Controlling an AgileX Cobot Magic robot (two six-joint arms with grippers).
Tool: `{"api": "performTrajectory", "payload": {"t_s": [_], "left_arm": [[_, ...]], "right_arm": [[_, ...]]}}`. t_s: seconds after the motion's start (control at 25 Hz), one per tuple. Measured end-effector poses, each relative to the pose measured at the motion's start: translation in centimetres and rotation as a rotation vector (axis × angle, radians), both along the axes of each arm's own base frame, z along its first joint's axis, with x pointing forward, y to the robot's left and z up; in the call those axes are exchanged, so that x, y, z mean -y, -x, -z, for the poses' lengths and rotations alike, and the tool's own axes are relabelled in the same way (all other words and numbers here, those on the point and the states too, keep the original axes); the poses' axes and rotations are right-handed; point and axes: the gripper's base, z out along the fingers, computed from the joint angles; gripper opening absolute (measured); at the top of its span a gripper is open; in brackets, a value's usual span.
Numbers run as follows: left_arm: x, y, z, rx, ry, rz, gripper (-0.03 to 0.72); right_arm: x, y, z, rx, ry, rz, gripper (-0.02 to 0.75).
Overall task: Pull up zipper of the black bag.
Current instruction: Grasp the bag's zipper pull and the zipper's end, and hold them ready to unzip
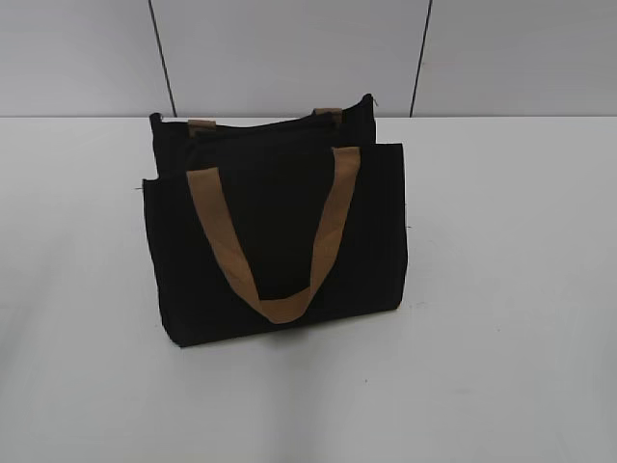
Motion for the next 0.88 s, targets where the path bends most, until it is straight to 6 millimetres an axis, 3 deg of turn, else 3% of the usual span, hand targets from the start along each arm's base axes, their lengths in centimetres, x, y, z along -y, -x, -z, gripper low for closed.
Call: {"api": "performTrajectory", "payload": {"t_s": [0.16, 0.48, 0.88], "left_arm": [[0.5, -3.6, 1.5, 0.094, 0.002, 0.020, 0.528], [1.9, -10.2, 9.2, 0.029, 0.008, 0.048, 0.529], [4.7, -14.7, 15.3, -0.147, 0.032, 0.131, 0.529]], "right_arm": [[0.0, 0.0, 0.0, 0.000, 0.000, 0.000, 0.590], [0.0, 0.0, 0.0, 0.000, 0.000, 0.000, 0.590], [0.0, 0.0, 0.0, 0.000, 0.000, 0.000, 0.590]]}}
